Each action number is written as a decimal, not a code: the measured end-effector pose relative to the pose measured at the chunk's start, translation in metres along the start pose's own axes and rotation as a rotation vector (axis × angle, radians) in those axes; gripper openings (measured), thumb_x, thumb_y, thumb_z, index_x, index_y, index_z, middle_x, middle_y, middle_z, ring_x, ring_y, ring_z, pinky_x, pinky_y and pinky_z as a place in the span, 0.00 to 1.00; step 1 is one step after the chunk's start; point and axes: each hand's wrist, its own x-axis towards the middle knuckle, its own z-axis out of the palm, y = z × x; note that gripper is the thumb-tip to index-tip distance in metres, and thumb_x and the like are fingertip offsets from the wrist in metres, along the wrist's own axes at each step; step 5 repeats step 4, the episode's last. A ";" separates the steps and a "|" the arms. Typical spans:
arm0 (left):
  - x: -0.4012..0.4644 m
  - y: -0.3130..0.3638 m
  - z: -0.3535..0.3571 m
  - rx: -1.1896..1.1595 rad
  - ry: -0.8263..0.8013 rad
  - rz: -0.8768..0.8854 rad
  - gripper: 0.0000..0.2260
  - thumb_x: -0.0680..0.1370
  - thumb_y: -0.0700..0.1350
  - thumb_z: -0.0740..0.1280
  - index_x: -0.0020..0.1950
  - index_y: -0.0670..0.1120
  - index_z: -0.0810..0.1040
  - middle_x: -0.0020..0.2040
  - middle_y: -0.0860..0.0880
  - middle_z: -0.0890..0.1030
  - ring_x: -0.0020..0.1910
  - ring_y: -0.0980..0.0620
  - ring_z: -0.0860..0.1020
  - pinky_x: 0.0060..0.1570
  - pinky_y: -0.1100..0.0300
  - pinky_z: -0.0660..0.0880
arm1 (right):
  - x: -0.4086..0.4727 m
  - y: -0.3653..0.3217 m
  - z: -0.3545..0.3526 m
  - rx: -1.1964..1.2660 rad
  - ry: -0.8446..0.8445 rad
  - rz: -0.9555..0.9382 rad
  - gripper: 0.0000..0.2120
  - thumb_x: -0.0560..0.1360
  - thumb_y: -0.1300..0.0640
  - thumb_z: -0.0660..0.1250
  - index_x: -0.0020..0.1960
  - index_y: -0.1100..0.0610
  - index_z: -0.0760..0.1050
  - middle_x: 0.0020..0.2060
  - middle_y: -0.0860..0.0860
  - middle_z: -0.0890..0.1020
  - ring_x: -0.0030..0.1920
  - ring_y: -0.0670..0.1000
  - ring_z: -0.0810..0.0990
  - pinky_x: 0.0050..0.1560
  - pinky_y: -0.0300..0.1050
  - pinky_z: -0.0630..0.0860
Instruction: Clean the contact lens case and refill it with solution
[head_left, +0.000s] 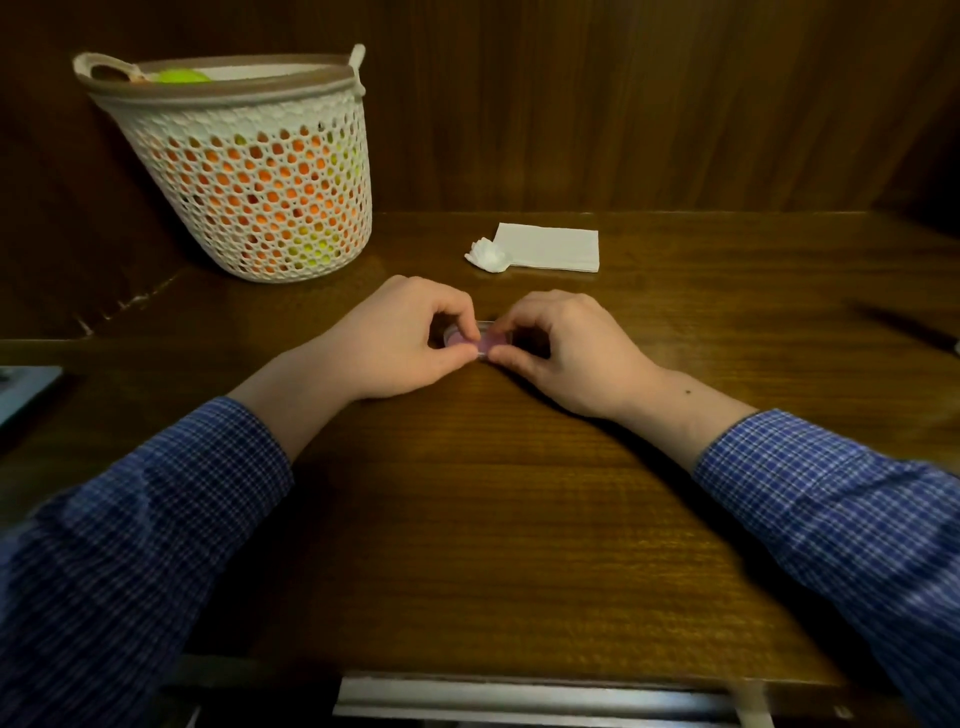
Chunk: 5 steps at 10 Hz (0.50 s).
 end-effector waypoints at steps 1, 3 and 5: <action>-0.004 0.001 0.003 0.004 0.025 0.002 0.03 0.79 0.49 0.73 0.49 0.57 0.81 0.59 0.53 0.83 0.40 0.70 0.77 0.39 0.71 0.76 | -0.004 -0.002 0.002 -0.044 0.064 -0.026 0.16 0.79 0.43 0.66 0.61 0.51 0.81 0.52 0.47 0.86 0.50 0.46 0.83 0.52 0.46 0.81; -0.029 0.020 0.006 -0.057 0.245 -0.104 0.01 0.80 0.51 0.71 0.50 0.56 0.81 0.65 0.54 0.75 0.67 0.55 0.69 0.69 0.53 0.67 | -0.031 -0.008 -0.018 -0.053 0.163 0.061 0.14 0.80 0.52 0.68 0.64 0.55 0.80 0.57 0.50 0.85 0.57 0.49 0.82 0.59 0.43 0.77; -0.058 0.061 0.011 -0.126 0.481 -0.013 0.04 0.82 0.48 0.67 0.48 0.54 0.79 0.51 0.56 0.76 0.54 0.56 0.74 0.58 0.56 0.74 | -0.064 -0.020 -0.053 -0.029 0.240 0.087 0.12 0.79 0.54 0.69 0.62 0.54 0.81 0.54 0.45 0.84 0.53 0.41 0.81 0.59 0.48 0.80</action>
